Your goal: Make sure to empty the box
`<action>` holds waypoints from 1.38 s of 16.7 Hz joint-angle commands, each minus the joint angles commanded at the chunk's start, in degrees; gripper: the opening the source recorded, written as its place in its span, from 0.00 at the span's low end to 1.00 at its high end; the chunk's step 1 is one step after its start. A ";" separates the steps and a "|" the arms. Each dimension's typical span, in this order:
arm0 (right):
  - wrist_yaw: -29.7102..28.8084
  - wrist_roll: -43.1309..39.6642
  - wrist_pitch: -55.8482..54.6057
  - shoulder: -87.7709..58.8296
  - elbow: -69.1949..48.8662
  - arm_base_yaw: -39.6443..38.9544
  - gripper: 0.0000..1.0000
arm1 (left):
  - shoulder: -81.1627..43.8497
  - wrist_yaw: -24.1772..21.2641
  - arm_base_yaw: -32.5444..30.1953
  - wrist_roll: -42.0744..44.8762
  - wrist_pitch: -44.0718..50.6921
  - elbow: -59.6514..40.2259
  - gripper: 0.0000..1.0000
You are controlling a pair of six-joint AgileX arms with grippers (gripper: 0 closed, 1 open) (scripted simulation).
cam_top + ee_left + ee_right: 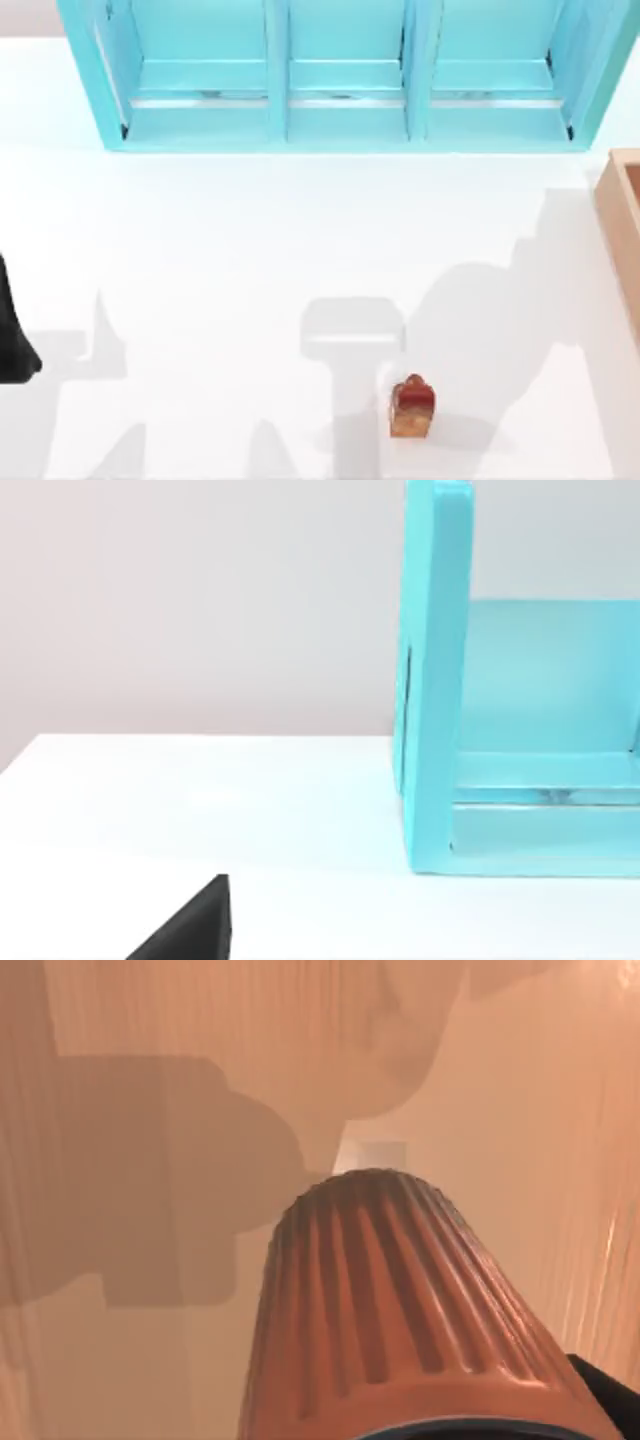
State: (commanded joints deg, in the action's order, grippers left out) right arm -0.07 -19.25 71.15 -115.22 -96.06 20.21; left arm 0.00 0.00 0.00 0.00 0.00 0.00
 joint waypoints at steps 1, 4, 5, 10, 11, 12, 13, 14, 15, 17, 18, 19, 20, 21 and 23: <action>-0.01 -0.01 3.66 0.22 -3.08 0.06 0.00 | 0.00 0.00 0.00 0.00 0.00 0.00 1.00; 0.12 -0.01 12.35 1.09 -10.93 0.11 0.00 | 0.00 0.00 0.00 0.00 0.00 0.00 1.00; 0.17 -0.01 14.06 1.37 -12.61 0.10 0.00 | 0.00 0.00 0.00 0.00 0.00 0.00 1.00; 0.21 -0.01 15.69 1.78 -14.20 0.06 0.00 | 0.00 0.00 0.00 0.00 0.00 0.00 1.00; 0.22 0.06 15.55 1.48 -14.04 -0.09 0.00 | 0.00 0.00 0.00 0.00 0.00 0.00 1.00; 0.22 0.18 15.49 1.56 -13.92 -0.21 0.00 | 0.00 0.00 0.00 0.00 0.00 0.00 1.00; 0.22 0.83 15.14 1.96 -13.27 -0.85 0.00 | 0.00 0.00 0.00 0.00 0.00 0.00 1.00; 0.22 2.13 14.50 2.74 -12.02 -2.12 0.00 | 0.00 0.00 0.00 0.00 0.00 0.00 1.00; 0.19 3.97 13.63 3.78 -10.29 -3.84 0.00 | 0.00 0.00 0.00 0.00 0.00 0.00 1.00; 0.08 9.14 11.32 6.57 -5.37 -8.61 0.00 | 0.00 0.00 0.00 0.00 0.00 0.00 1.00; 0.01 12.30 9.96 8.25 -2.26 -11.66 0.00 | 0.00 0.00 0.00 0.00 0.00 0.00 1.00; -0.06 15.72 8.51 10.09 1.26 -15.07 0.00 | 0.00 0.00 0.00 0.00 0.00 0.00 1.00; -0.12 19.38 6.98 12.05 5.14 -18.80 0.00 | 0.00 0.00 0.00 0.00 0.00 0.00 1.00; -0.19 23.17 5.41 14.07 9.25 -22.74 0.00 | 0.00 0.00 0.00 0.00 0.00 0.00 1.00; -0.47 30.79 2.20 17.97 17.69 -30.69 0.00 | 0.00 0.00 0.00 0.00 0.00 0.00 1.00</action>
State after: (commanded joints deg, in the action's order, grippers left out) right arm -0.54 11.53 73.36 -97.25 -78.36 -10.49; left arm 0.00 0.00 0.00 0.00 0.00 0.00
